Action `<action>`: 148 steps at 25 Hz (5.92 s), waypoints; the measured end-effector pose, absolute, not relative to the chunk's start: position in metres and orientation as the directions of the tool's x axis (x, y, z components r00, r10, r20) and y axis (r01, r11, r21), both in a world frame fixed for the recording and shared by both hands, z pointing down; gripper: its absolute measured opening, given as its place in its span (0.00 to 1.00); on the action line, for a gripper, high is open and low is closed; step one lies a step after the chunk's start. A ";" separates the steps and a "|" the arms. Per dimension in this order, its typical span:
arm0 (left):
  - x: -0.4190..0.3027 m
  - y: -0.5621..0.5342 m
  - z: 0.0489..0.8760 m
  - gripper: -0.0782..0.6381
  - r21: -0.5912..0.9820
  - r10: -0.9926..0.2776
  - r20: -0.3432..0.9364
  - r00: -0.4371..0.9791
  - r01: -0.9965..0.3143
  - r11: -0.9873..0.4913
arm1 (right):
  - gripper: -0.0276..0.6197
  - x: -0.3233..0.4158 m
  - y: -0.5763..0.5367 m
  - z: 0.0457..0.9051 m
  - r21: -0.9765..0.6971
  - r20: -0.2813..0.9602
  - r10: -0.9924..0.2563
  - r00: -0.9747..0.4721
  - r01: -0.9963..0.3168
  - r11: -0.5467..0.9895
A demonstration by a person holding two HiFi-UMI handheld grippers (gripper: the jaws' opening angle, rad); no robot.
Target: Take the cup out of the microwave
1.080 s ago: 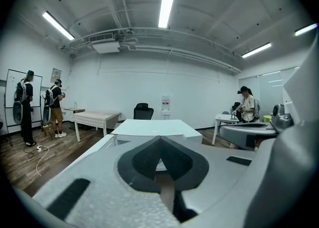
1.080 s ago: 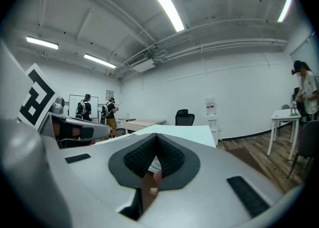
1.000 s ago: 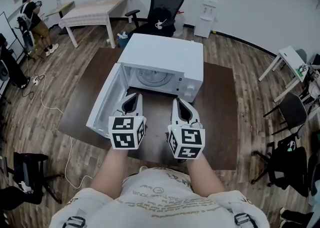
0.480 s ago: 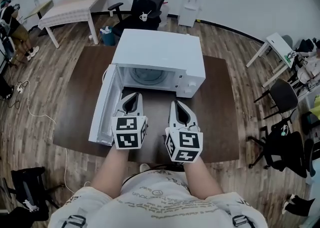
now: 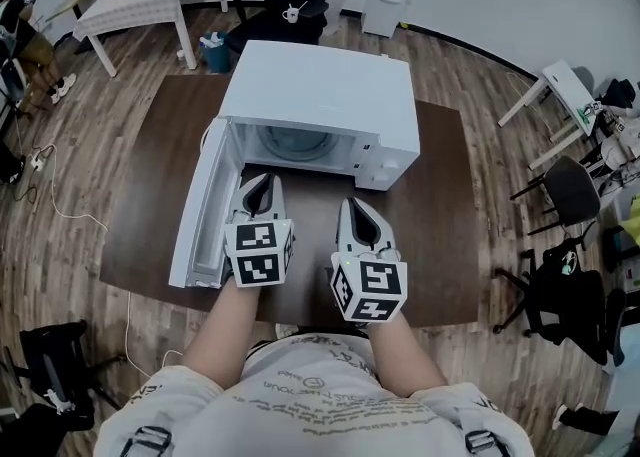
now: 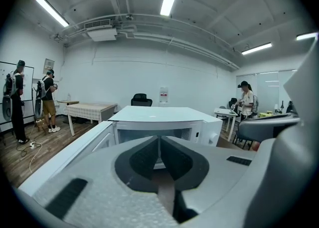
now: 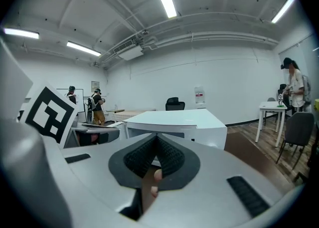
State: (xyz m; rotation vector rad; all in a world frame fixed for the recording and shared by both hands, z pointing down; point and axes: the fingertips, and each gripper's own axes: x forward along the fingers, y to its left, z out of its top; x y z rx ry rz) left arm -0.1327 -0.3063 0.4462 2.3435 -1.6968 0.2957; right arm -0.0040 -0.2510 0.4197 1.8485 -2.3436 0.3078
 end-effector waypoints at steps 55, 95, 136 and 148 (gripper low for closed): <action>-0.099 -0.516 0.620 0.61 -0.019 -0.915 0.351 0.199 -0.975 -0.220 | 0.06 0.075 -0.302 0.489 0.062 0.458 -0.880 -0.124 -0.983 0.171; -0.101 -0.429 0.603 0.60 -0.020 -0.892 0.356 0.281 -0.951 -0.307 | 0.06 0.041 -0.277 0.473 0.054 0.396 -0.902 -0.174 -0.976 0.212; -0.112 -0.238 0.439 0.60 0.000 -0.874 0.171 0.455 -0.887 -0.461 | 0.06 -0.029 -0.227 0.438 -0.084 0.234 -0.928 -0.291 -0.957 0.279; -0.109 -0.233 0.439 0.60 -0.016 -0.871 0.170 0.461 -0.883 -0.470 | 0.06 -0.027 -0.220 0.437 -0.065 0.238 -0.929 -0.285 -0.959 0.277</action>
